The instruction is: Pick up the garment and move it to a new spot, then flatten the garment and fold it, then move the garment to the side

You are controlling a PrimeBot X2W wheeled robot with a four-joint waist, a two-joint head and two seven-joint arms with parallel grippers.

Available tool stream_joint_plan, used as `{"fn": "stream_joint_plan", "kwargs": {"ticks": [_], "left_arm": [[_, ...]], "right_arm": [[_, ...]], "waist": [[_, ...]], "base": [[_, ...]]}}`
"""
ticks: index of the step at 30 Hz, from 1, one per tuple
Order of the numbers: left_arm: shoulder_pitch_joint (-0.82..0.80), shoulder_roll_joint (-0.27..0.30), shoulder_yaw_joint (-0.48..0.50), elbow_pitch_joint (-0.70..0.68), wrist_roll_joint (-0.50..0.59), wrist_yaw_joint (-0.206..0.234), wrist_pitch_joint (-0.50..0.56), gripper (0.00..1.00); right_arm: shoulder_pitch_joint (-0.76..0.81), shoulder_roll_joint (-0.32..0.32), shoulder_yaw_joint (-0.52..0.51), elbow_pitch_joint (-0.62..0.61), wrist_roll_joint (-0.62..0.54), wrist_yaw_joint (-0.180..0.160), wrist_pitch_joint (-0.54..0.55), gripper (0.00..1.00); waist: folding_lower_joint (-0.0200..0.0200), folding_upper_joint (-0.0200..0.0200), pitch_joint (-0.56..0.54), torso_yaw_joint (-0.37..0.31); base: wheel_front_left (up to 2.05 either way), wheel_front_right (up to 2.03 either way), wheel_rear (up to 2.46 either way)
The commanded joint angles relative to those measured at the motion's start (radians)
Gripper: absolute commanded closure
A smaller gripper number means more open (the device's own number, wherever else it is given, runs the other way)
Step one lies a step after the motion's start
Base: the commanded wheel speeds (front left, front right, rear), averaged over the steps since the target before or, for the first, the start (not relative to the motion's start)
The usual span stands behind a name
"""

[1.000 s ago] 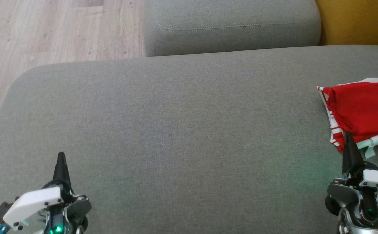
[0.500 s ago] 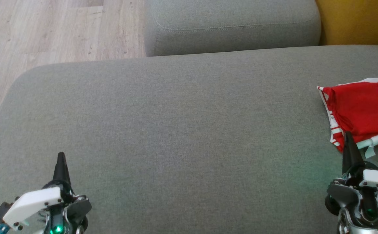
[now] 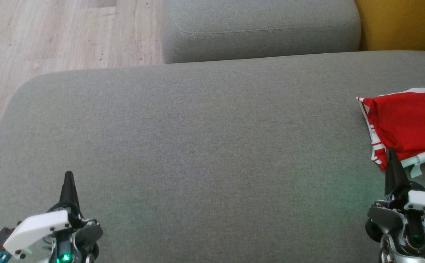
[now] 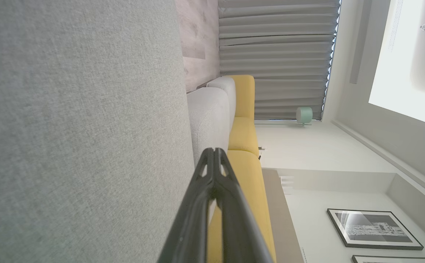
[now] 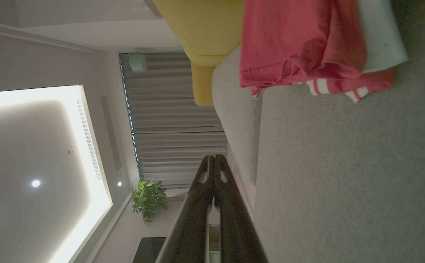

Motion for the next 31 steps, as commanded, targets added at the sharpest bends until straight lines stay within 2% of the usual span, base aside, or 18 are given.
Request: {"fn": "stream_joint_plan", "kwargs": {"ticks": [1,31], "left_arm": [[-0.016,0.006,0.041,-0.037,-0.005,-0.007,0.007,1.00],[-0.016,0.006,0.041,-0.037,-0.005,-0.007,0.007,1.00]], "right_arm": [[-0.022,-0.005,0.020,-0.038,0.007,0.007,0.006,1.00],[-0.022,-0.005,0.020,-0.038,0.007,0.007,0.006,1.00]], "waist": [[0.0000,0.0000,0.000,0.000],[0.0000,0.0000,0.000,0.000]], "base": [[0.00,0.00,0.00],[0.00,0.00,0.00]]}}
